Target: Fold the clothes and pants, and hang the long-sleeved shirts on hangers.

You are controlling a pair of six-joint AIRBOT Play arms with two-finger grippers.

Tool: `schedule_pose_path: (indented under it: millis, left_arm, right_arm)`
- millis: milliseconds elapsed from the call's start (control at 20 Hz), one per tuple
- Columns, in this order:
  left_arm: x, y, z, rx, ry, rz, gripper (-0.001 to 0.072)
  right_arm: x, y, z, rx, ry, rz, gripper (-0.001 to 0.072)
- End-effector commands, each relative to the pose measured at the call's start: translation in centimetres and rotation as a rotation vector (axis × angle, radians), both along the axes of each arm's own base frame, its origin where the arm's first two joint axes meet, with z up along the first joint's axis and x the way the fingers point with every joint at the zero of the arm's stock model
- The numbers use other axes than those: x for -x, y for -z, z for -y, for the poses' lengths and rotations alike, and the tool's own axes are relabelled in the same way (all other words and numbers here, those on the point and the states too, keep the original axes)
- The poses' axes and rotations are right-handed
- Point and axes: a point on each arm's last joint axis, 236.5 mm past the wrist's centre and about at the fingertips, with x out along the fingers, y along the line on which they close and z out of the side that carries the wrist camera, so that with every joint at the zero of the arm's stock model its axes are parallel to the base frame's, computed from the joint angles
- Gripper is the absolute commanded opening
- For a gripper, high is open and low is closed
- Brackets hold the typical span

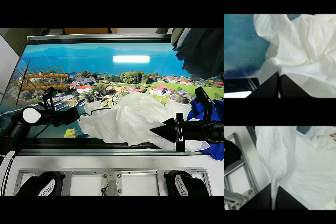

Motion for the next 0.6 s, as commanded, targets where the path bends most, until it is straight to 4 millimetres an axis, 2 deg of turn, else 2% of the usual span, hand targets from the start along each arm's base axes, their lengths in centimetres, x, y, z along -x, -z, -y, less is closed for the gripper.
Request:
schedule_pose_path:
  millis: [0, 250, 400, 550]
  left_arm:
    - [-0.5, -1.4, -0.5, -0.015, 0.033, 0.031, 0.0009]
    - [-3.1, -8.5, 0.6, -0.029, 0.135, 0.171, 0.0009]
    - [-2.9, -10.8, 3.4, -0.039, 0.289, 0.162, 0.0010]
    - [-3.5, -13.6, 5.9, -0.063, 0.382, 0.206, 0.0009]
  right_arm:
    - [0.3, 1.2, 0.6, 0.052, 0.008, -0.045, 0.0002]
    - [0.4, 1.6, 0.8, 0.067, 0.012, -0.054, 0.0002]
    - [0.3, 1.1, 0.5, 0.044, 0.010, -0.047, 0.0002]
    - [-1.0, -0.4, 0.1, -0.020, 0.050, -0.005, 0.0003]
